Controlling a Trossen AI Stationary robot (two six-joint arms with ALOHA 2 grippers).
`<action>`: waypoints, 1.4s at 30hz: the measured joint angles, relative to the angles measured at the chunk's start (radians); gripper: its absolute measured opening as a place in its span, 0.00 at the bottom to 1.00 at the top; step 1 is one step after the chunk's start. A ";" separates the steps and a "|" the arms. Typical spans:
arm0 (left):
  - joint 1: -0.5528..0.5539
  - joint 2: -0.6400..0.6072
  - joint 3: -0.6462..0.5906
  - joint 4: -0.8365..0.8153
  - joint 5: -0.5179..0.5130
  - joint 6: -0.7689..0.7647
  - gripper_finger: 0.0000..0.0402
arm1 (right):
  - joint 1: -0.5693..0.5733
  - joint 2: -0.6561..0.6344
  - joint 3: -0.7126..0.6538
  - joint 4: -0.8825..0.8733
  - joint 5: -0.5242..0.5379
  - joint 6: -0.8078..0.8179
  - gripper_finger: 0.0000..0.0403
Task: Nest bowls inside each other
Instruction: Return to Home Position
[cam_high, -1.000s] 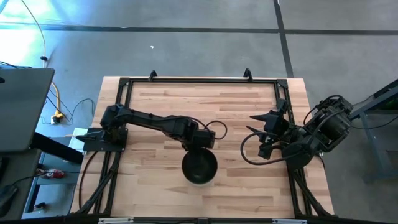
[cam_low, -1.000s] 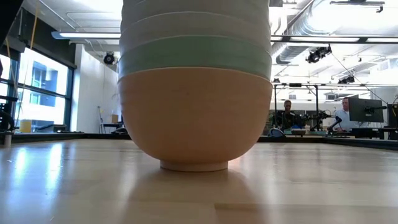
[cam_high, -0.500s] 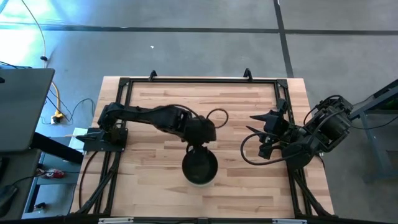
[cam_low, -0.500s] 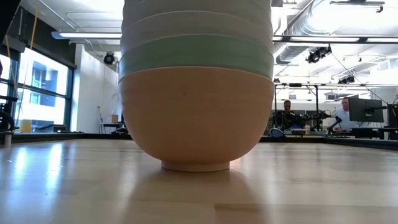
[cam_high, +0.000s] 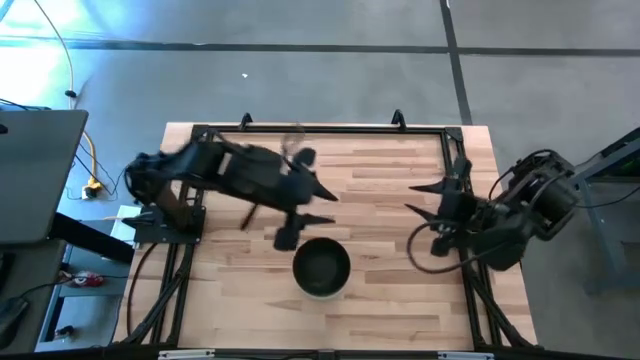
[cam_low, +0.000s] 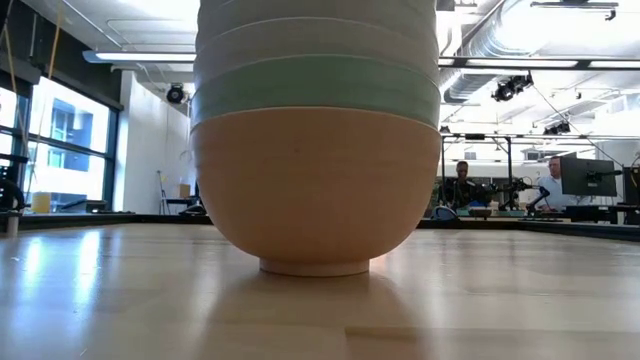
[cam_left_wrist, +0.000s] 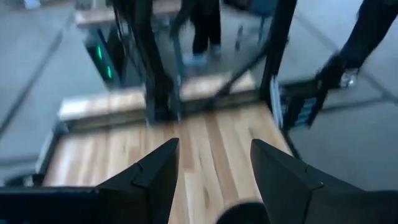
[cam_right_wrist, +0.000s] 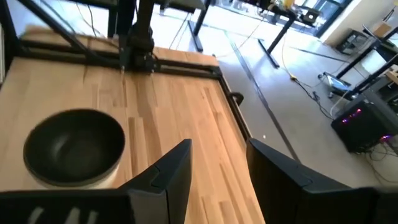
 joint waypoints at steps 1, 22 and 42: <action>0.000 -0.022 0.000 0.013 0.000 0.012 0.46 | 0.007 -0.011 0.000 0.003 0.005 -0.002 0.36; 0.070 -0.338 -0.001 0.050 -0.076 0.235 0.46 | 0.147 -0.251 0.000 0.023 0.119 -0.091 0.36; 0.353 -0.486 -0.001 0.051 0.049 0.386 0.46 | 0.147 -0.529 0.002 0.366 -0.303 -0.469 0.36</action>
